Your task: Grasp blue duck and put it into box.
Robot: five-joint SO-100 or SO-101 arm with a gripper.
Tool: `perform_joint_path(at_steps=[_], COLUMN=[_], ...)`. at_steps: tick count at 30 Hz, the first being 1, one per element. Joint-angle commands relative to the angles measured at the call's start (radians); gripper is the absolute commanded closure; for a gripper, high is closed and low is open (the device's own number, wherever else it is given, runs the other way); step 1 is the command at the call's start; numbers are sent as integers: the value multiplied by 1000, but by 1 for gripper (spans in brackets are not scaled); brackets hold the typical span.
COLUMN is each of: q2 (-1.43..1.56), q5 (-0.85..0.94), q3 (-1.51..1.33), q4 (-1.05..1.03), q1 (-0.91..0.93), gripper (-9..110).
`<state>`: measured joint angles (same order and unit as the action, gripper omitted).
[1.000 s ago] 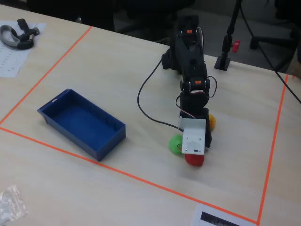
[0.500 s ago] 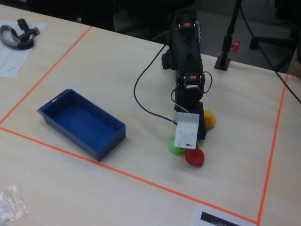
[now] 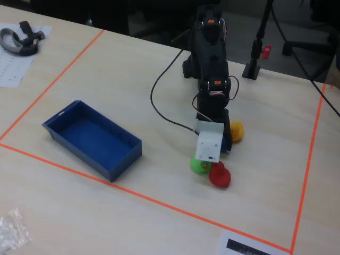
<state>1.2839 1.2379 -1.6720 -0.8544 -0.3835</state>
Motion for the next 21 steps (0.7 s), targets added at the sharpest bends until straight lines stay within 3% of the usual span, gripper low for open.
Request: perform_joint_path(at_steps=[1, 15, 17, 19, 21], q2=[83, 302, 314, 313, 311], q5=[0, 18, 40, 28, 5], q3=[-49, -321, -341, -342, -337], q4=[15, 97, 97, 100, 118], q1=[5, 26, 25, 21, 25], gripper=[74, 71, 78, 99, 101])
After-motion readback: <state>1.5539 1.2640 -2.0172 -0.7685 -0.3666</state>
